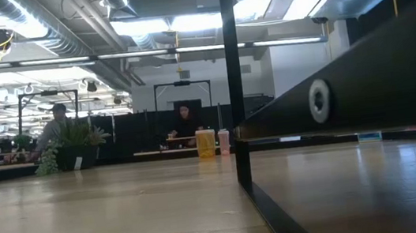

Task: Pick and place medicine bottles onto shelf by color
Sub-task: Put the bottom orange pill bottle on the shelf aligned with the other orange pill bottle, then put the bottom pink pill bottle on the shelf aligned with the other pink pill bottle

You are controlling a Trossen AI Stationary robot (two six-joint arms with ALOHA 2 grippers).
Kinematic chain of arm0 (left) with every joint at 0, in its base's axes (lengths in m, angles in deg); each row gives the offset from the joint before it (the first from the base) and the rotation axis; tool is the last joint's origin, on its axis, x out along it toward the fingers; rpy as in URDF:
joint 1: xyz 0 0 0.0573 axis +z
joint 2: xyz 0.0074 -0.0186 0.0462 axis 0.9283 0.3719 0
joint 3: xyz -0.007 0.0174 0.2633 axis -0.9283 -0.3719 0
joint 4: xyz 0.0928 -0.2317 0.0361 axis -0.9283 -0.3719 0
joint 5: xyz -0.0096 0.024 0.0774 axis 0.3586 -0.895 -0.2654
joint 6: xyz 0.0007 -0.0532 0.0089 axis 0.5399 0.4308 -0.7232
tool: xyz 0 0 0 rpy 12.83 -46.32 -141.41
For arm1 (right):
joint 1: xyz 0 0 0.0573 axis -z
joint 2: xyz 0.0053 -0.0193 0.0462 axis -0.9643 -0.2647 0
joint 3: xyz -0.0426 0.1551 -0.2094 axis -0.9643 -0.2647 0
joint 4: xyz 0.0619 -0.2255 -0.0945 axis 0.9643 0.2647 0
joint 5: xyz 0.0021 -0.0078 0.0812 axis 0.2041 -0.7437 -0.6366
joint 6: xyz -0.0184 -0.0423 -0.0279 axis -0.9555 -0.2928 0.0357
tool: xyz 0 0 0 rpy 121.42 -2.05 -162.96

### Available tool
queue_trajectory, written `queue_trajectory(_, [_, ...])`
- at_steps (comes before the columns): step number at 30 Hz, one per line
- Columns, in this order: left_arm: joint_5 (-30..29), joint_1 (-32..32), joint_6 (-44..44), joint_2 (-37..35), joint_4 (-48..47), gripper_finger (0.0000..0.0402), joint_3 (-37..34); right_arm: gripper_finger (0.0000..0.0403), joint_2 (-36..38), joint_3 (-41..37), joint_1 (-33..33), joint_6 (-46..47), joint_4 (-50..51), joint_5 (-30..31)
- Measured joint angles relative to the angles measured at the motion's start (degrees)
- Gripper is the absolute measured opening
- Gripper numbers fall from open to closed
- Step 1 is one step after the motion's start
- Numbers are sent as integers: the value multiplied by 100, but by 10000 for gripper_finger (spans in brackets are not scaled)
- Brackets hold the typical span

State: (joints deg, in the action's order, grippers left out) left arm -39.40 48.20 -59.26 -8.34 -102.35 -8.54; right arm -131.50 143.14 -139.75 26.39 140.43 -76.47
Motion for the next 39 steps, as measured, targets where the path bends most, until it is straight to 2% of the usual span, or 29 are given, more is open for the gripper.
queue_trajectory(5, [-2,0,0,0,0,341,0,224,0,0,0,3,0,-4])
queue_trajectory(15, [0,2,-2,0,0,341,0,270,0,0,0,4,-45,-48])
queue_trajectory(24, [0,1,-1,0,0,341,0,271,0,88,0,-7,-53,-44])
queue_trajectory(39, [0,2,-2,2,0,341,0,271,0,587,-2,-24,599,-50])
